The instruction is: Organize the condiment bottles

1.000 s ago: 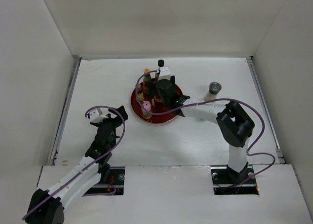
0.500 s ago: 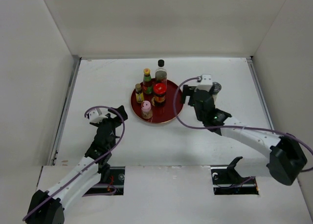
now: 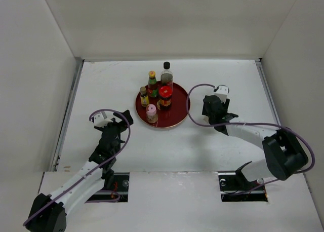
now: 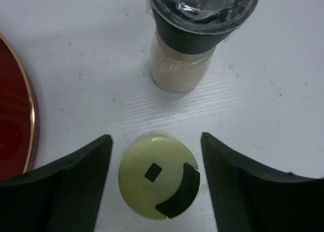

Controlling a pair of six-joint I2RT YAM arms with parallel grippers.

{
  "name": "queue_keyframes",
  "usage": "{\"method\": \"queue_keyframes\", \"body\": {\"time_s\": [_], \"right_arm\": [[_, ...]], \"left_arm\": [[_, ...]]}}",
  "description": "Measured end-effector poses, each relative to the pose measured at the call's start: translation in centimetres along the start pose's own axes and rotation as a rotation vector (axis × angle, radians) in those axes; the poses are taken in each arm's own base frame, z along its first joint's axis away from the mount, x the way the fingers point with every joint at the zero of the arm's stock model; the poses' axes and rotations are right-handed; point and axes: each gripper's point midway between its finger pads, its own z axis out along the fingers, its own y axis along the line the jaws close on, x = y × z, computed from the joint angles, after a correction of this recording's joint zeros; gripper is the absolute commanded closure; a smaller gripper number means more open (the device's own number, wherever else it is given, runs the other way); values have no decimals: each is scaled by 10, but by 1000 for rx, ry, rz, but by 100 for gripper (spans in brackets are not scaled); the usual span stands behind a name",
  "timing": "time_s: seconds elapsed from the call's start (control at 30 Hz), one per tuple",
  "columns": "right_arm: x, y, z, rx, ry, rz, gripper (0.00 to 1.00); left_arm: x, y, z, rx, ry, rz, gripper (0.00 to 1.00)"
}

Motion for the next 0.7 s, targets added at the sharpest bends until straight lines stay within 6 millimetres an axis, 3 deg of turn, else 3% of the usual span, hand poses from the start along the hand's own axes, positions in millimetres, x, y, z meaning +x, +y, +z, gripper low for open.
{"method": "queue_keyframes", "body": {"time_s": [0.13, 0.33, 0.43, 0.57, 0.7], "right_arm": [[7, 2, 7, 11, 24, -1, 50], [-21, 19, 2, -27, -34, 9, 52], [-56, 49, -1, -95, -99, 36, 52], [-96, 103, 11, -206, -165, 84, 52], [-98, 144, 31, -266, -161, 69, 51]], "left_arm": [[1, -1, 0, 4, 2, 0, 11], [1, -2, 0, 6, 3, 0, 11], [1, -1, 0, 4, 2, 0, 11], [-1, -2, 0, 8, -2, -5, 11], [-2, -2, 0, 6, -6, -7, 11]]}}
